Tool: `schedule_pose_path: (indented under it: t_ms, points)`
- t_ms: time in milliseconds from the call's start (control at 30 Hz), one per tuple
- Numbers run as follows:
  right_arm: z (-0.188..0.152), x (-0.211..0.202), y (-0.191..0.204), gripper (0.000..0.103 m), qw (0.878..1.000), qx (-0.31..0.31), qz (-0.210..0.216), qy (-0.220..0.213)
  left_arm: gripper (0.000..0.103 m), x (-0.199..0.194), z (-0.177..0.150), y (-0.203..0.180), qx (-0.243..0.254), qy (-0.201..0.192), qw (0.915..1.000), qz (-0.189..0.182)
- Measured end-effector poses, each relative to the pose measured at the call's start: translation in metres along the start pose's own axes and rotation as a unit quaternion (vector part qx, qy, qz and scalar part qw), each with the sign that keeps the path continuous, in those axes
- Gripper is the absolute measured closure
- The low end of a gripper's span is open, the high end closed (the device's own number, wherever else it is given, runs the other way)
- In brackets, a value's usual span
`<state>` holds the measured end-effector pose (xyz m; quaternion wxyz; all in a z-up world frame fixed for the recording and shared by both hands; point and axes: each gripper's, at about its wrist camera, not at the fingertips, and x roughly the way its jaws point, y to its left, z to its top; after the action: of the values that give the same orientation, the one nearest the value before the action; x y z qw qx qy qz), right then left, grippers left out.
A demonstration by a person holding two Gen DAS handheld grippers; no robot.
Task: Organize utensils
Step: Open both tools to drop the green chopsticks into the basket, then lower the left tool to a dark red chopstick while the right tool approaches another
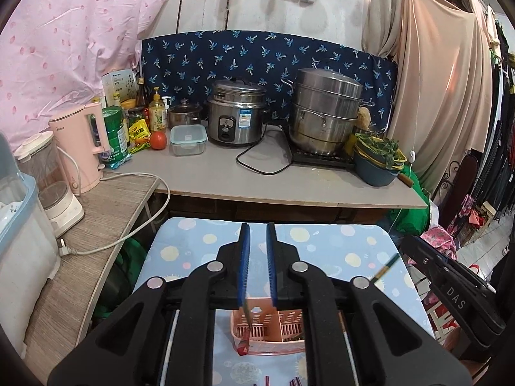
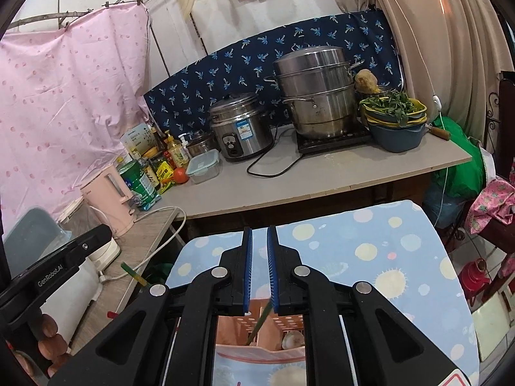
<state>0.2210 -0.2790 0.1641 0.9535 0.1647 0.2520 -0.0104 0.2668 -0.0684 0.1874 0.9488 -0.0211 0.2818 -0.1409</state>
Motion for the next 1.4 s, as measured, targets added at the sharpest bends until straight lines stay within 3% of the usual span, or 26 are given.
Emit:
schedule_pose_path:
  t_ms: [67, 333, 567, 700, 833, 1133, 1400]
  points:
    - [0.000, -0.003, -0.001, 0.092, 1.000, 0.001, 0.001, -0.002, 0.082, -0.001, 0.000, -0.001, 0.000, -0.002, 1.0000, 0.002]
    - [-0.017, -0.035, 0.002, 0.092, 1.000, -0.019, 0.006, 0.004, 0.074, -0.027, -0.012, -0.005, 0.007, -0.002, 1.0000, 0.003]
    - [-0.078, -0.070, -0.002, 0.092, 0.998, -0.030, 0.019, 0.052, 0.070, -0.058, -0.060, -0.004, 0.019, 0.021, 0.9996, -0.006]
    - [-0.121, -0.085, -0.006, 0.092, 0.995, -0.043, 0.003, 0.085, 0.070, -0.073, -0.094, -0.004, 0.029, 0.036, 0.9989, -0.006]
    - [-0.165, -0.096, -0.013, 0.092, 0.991, -0.048, -0.003, 0.127, 0.070, -0.081, -0.131, -0.005, 0.046, 0.059, 0.9972, 0.004]
    - [-0.254, -0.101, -0.026, 0.092, 0.974, -0.052, -0.018, 0.220, 0.070, -0.077, -0.221, 0.002, 0.058, 0.151, 0.9867, 0.016]
    - [-0.302, -0.097, -0.026, 0.092, 0.963, -0.046, -0.014, 0.266, 0.070, -0.074, -0.269, 0.008, 0.044, 0.206, 0.9773, 0.023]
